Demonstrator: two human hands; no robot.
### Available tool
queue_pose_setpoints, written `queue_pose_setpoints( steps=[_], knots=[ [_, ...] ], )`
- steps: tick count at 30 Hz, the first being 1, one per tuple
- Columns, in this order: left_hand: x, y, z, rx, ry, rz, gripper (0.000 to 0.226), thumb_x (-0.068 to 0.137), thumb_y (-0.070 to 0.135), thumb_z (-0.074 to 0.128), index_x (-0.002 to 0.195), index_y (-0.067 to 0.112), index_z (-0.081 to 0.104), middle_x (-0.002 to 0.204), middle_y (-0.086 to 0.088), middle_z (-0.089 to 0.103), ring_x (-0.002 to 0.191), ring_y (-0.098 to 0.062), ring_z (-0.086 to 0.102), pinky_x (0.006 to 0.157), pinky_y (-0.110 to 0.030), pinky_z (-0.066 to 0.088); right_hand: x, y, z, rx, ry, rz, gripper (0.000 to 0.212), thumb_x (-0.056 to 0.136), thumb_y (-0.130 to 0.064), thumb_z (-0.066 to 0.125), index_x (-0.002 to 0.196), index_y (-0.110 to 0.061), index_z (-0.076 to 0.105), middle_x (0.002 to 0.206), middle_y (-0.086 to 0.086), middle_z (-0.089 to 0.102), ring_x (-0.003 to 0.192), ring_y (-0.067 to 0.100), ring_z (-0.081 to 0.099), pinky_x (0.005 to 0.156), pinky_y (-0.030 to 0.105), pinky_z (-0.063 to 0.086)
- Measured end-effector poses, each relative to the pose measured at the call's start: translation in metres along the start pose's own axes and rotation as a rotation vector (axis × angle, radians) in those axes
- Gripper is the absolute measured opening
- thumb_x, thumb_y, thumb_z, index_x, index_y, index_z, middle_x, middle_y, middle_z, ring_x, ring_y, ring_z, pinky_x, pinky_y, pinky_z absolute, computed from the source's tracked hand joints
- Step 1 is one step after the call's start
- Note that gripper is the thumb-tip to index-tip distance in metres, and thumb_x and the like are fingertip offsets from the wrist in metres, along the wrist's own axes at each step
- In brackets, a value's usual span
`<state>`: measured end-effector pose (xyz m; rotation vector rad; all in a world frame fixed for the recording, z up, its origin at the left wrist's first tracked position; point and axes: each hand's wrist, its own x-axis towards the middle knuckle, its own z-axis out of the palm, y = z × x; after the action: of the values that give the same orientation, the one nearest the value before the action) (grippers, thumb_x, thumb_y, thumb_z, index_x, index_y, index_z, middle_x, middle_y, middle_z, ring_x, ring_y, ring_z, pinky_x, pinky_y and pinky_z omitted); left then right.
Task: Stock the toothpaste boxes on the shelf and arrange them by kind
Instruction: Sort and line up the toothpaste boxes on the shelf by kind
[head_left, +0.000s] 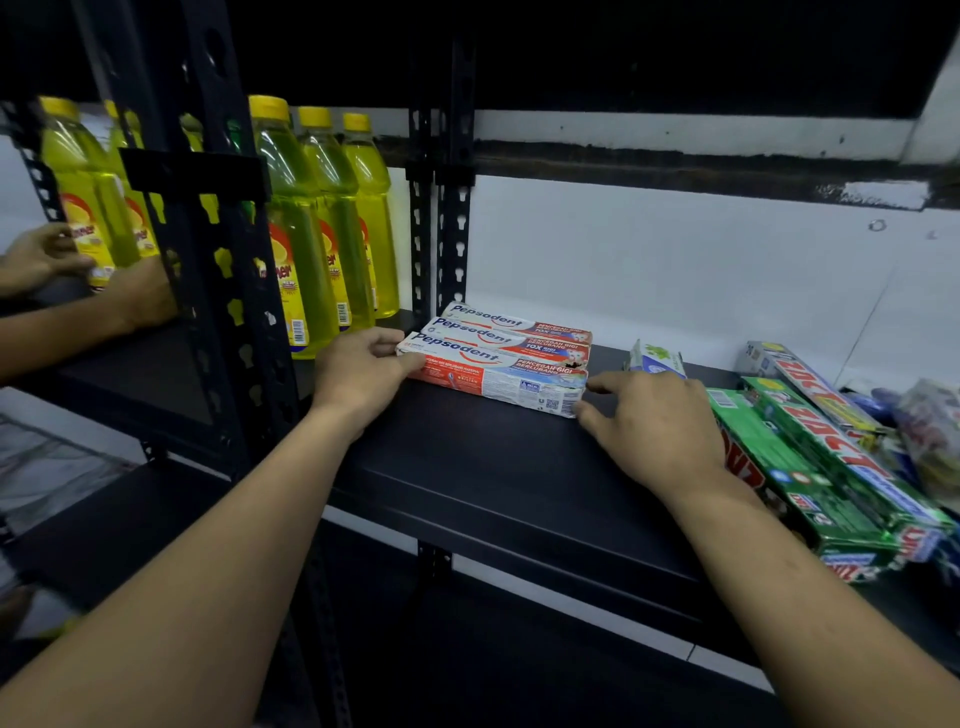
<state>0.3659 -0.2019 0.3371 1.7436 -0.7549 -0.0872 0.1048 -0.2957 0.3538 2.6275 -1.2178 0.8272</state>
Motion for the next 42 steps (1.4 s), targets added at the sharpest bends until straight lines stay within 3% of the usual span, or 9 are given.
queue_pose_setpoints(
  steps=[3,12,19,26,42],
  knots=[
    [-0.0011,0.0003,-0.0005,0.009,0.006,0.006,0.043,0.079,0.027,0.083,0.119,0.019,0.071,0.113,0.003,0.072,0.099,-0.009,0.064,0.089,-0.025,0.050,-0.0002,0.0007,0.0005,0.012,0.001,0.001,0.033,0.093,-0.050,0.054,0.120,-0.034,0.067,0.093,-0.004,0.074,0.099,0.022,0.065,0.096,0.039,0.039],
    [0.0012,-0.0020,0.0005,-0.020,-0.003,0.006,0.041,0.079,0.023,0.084,0.118,0.018,0.071,0.103,0.006,0.070,0.094,-0.008,0.065,0.091,-0.026,0.052,-0.0001,-0.0003,0.0023,0.000,0.017,0.003,0.030,0.092,-0.049,0.058,0.116,-0.037,0.069,0.095,-0.001,0.075,0.099,0.027,0.064,0.091,0.039,0.040],
    [0.0034,-0.0044,0.0007,-0.022,-0.003,0.015,0.043,0.079,0.024,0.084,0.119,0.018,0.070,0.113,0.002,0.072,0.098,-0.009,0.065,0.095,-0.032,0.054,-0.0001,-0.0017,0.0028,0.058,0.023,0.016,0.036,0.088,-0.047,0.064,0.121,-0.034,0.067,0.108,-0.007,0.074,0.101,0.029,0.065,0.091,0.040,0.049],
    [0.0048,-0.0066,0.0011,-0.036,-0.008,0.010,0.043,0.079,0.025,0.084,0.119,0.020,0.070,0.114,0.002,0.072,0.101,-0.010,0.066,0.096,-0.036,0.055,-0.0005,0.0003,0.0047,0.059,0.038,-0.002,0.032,0.088,-0.048,0.064,0.118,-0.039,0.069,0.094,-0.006,0.076,0.093,0.028,0.066,0.083,0.037,0.050],
    [0.0036,-0.0052,0.0009,-0.027,0.019,0.019,0.039,0.078,0.026,0.084,0.114,0.020,0.072,0.110,0.002,0.073,0.097,-0.010,0.066,0.093,-0.034,0.056,0.0000,-0.0008,0.0066,0.028,0.065,-0.034,0.032,0.089,-0.048,0.061,0.120,-0.043,0.068,0.098,-0.008,0.076,0.090,0.027,0.067,0.081,0.036,0.051]
  ],
)
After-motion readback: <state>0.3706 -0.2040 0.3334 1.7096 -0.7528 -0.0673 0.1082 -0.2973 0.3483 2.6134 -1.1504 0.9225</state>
